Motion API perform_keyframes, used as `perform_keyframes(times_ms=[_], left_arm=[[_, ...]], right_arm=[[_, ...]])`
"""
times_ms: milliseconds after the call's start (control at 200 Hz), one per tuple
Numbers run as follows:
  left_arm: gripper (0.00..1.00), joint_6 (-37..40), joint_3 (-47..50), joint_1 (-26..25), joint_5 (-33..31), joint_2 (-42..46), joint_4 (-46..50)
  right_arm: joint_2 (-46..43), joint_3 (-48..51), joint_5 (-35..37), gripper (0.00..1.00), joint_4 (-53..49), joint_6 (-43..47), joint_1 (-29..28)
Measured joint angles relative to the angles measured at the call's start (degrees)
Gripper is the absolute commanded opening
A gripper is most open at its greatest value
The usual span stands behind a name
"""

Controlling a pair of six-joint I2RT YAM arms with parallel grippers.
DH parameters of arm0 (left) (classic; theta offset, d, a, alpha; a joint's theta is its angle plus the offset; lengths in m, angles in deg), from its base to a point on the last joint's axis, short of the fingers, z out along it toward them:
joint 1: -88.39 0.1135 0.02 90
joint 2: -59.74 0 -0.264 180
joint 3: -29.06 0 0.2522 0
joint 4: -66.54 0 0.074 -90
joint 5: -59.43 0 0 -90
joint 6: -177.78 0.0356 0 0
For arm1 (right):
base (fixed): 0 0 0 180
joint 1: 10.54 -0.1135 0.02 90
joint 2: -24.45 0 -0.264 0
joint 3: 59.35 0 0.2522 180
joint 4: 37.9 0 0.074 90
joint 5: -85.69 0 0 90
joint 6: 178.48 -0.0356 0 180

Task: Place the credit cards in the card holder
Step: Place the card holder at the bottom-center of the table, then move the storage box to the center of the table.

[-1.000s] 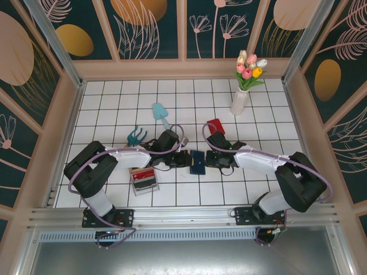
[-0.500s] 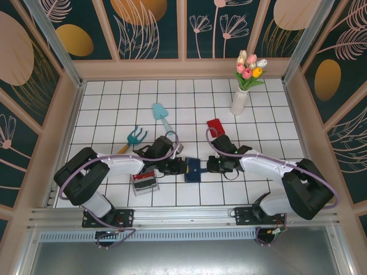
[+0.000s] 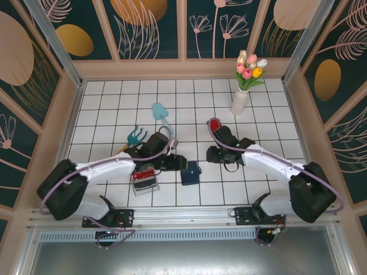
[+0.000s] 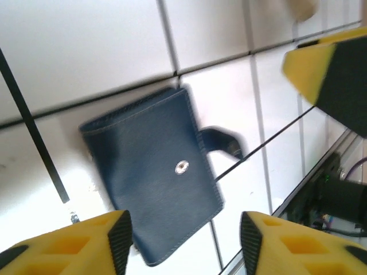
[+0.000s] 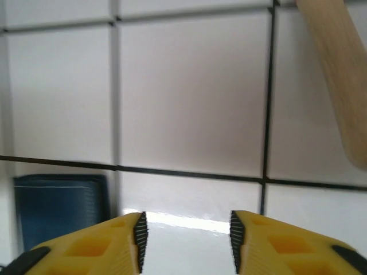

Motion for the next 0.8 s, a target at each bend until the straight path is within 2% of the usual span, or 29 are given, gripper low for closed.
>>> perform_keyframes(times_ms=[150,210,280,370,445,616,801], left_arm=[[0.74,-1.60,-2.54,0.92,-13.86,12.50,7.08],[0.80,-2.71,-2.60,2.75,-19.50,17.03,10.36],[0.83,-4.39,-1.77,6.10,-24.92,21.51,14.29],[0.98,-7.19,0.33,9.22,-31.17,26.71,20.31],[0.98,-10.47,1.99,9.46,-34.99,30.45,25.49],[0.99,-16.46,8.63,9.46,-36.65,39.21,31.58],[0.98,-21.59,17.79,9.46,-31.58,45.83,30.71]], right_arm=[[1.38,-6.05,-4.81,0.50,3.34,1.36,-2.58],[4.90,-9.81,-6.34,0.50,4.87,1.92,-4.87],[10.14,-14.32,-7.65,0.52,6.47,3.04,-7.91],[16.44,-18.34,-9.44,0.54,8.85,4.04,-11.91],[19.93,-19.65,-11.39,0.56,10.36,4.33,-14.29],[23.06,-19.47,-16.11,0.60,12.48,3.34,-16.00],[23.82,-17.92,-22.32,0.60,16.02,2.43,-16.20]])
